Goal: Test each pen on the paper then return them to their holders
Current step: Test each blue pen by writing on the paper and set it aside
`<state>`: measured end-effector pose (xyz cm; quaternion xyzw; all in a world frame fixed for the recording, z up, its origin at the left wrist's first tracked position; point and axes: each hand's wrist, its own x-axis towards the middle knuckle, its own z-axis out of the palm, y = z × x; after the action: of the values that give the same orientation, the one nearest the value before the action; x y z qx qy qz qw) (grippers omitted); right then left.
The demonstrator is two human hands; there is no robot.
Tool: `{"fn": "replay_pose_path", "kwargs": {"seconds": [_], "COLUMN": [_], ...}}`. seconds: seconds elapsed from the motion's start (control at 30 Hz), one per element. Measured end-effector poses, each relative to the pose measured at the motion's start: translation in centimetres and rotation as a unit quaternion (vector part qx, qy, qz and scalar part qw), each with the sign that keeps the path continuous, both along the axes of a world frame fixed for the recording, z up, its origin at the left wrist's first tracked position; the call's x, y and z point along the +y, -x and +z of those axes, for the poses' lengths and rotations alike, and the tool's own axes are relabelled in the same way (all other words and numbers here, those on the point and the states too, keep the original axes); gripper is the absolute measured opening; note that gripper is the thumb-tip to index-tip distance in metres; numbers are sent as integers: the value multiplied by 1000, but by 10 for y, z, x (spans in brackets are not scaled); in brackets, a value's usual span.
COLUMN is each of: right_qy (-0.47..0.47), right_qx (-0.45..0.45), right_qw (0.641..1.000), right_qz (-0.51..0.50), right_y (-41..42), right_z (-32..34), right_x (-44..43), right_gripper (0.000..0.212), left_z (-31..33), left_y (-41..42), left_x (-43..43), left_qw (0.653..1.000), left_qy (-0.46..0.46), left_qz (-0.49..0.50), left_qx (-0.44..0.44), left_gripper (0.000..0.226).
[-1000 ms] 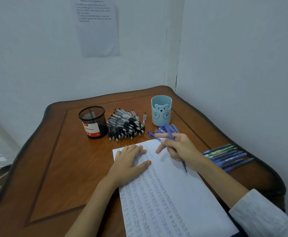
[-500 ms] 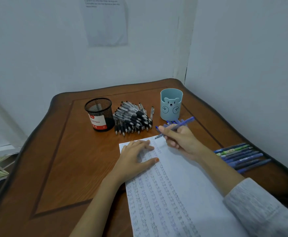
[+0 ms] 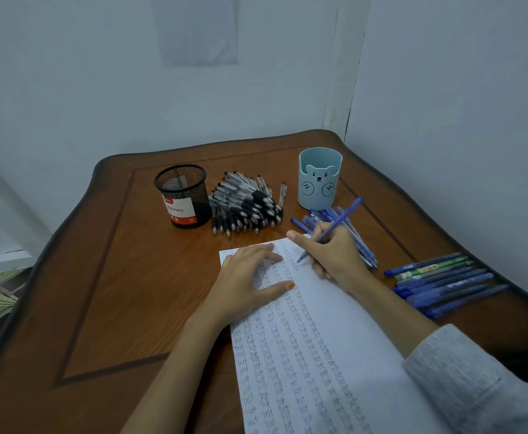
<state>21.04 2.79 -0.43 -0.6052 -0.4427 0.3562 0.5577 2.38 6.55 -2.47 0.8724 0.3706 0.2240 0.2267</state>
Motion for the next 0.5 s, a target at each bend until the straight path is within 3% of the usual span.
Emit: {"fn": "replay_pose_path", "kwargs": {"seconds": [0.33, 0.5], "right_qy": [-22, -30], "right_qx": [-78, -100], "right_qw": [997, 995], "right_qz": [-19, -8], "right_y": [3, 2], "right_z": [-11, -12], "right_x": [1, 2], "right_gripper": [26, 32], "left_z": [2, 2], "left_y": [-1, -1], "left_x": [0, -1], "left_qw": [1000, 1000], "left_qy": [1, -3], "left_qz": [-1, 0], "left_qx": [18, 16], "left_gripper": [55, 53]}}
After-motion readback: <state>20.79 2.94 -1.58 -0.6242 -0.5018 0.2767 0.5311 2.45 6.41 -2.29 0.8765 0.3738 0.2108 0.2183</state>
